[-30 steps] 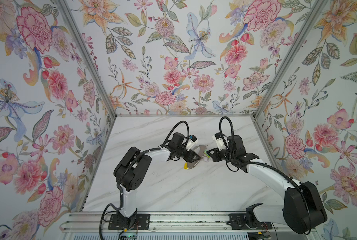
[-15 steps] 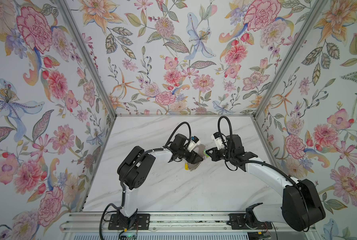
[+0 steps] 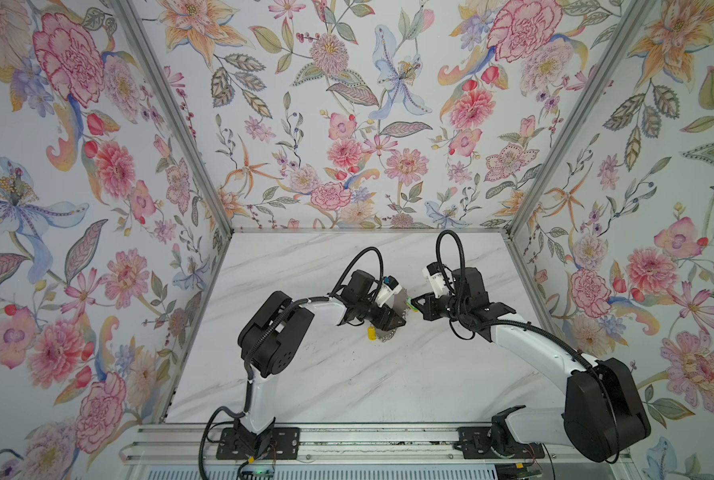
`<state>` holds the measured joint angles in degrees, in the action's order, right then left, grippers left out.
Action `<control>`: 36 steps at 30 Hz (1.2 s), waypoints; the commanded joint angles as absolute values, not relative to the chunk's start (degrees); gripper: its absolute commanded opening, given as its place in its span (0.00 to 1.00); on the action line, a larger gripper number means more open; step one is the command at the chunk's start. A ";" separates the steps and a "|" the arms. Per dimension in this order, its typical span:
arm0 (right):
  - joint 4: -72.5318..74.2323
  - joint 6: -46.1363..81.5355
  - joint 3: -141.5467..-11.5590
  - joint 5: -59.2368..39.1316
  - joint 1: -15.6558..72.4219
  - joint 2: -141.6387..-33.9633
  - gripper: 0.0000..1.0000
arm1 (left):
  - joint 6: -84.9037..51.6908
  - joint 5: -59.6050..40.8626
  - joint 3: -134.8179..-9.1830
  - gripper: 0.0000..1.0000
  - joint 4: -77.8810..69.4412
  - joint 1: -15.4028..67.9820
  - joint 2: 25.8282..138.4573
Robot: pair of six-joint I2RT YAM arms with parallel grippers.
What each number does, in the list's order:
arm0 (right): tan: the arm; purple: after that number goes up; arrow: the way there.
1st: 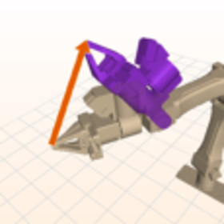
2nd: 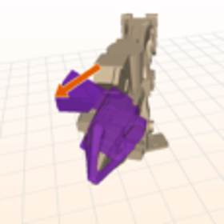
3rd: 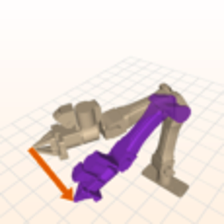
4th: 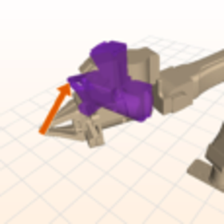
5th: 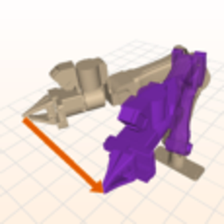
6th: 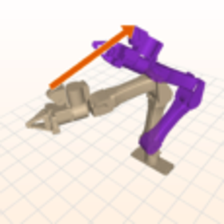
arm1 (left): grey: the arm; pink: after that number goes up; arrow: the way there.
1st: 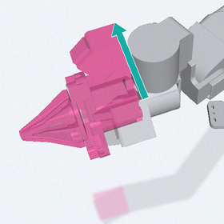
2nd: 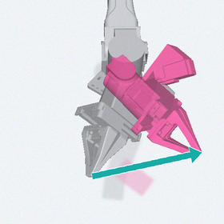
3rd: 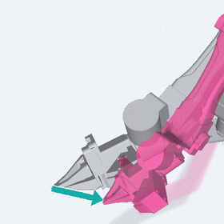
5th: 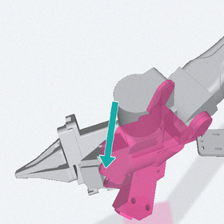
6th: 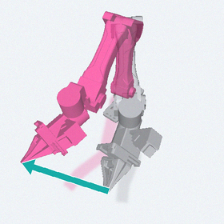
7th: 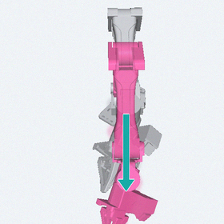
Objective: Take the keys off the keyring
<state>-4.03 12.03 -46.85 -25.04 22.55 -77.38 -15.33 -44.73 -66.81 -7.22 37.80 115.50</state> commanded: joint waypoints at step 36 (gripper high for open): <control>8.06 13.78 -36.35 -36.21 15.21 -72.47 0.31 | 5.71 -37.02 -83.12 0.41 24.32 36.93 109.46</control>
